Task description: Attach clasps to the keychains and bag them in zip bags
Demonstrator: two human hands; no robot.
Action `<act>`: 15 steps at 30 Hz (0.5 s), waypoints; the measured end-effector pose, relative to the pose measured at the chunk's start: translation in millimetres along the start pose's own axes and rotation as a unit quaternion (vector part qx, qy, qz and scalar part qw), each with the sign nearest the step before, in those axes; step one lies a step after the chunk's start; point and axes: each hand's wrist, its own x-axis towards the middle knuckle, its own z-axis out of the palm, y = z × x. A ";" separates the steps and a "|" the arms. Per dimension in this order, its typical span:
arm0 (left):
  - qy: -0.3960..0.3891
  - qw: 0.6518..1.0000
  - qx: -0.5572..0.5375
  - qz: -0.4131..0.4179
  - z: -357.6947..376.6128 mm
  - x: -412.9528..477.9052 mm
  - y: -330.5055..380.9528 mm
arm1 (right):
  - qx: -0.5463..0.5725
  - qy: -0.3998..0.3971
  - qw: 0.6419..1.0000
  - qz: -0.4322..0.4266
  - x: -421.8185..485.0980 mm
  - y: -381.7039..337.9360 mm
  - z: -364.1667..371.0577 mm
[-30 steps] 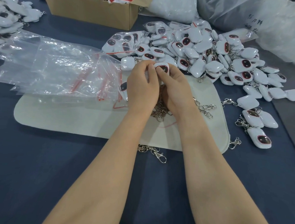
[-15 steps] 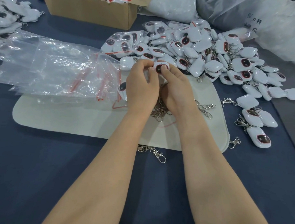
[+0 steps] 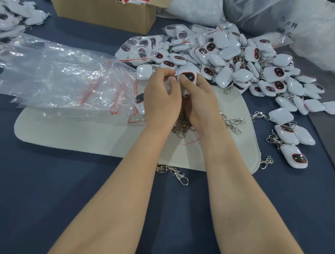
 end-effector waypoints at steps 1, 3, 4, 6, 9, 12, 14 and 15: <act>0.000 1.000 -0.001 0.000 0.1 -0.2 -0.1 | 0.003 0.005 1.000 0.004 0.0 -0.2 1.0; -0.001 1.000 -0.001 0.000 0.1 -0.2 0.0 | 0.002 0.007 1.000 0.009 0.1 -0.4 0.9; -0.001 1.000 -0.001 0.000 0.0 -0.1 0.0 | -0.002 0.006 1.000 0.007 0.4 -0.2 0.2; 0.000 1.000 0.000 0.001 -0.3 0.0 0.1 | -0.013 0.002 1.000 0.003 0.2 0.6 -1.0; 0.001 1.000 0.000 0.001 -0.1 0.0 0.3 | -0.012 0.005 1.000 0.002 -0.5 0.0 -0.8; -0.001 1.000 0.002 0.002 0.1 -1.0 -0.1 | 0.019 -0.012 1.000 0.013 -0.4 -1.5 -1.1; -0.003 1.000 0.002 0.001 -0.1 -1.2 -0.3 | 0.020 -0.019 0.999 0.017 -0.7 -1.2 -1.0; -0.003 1.000 0.002 0.000 0.0 -0.9 -0.1 | 0.008 -0.018 1.000 0.014 -0.5 -0.7 -1.0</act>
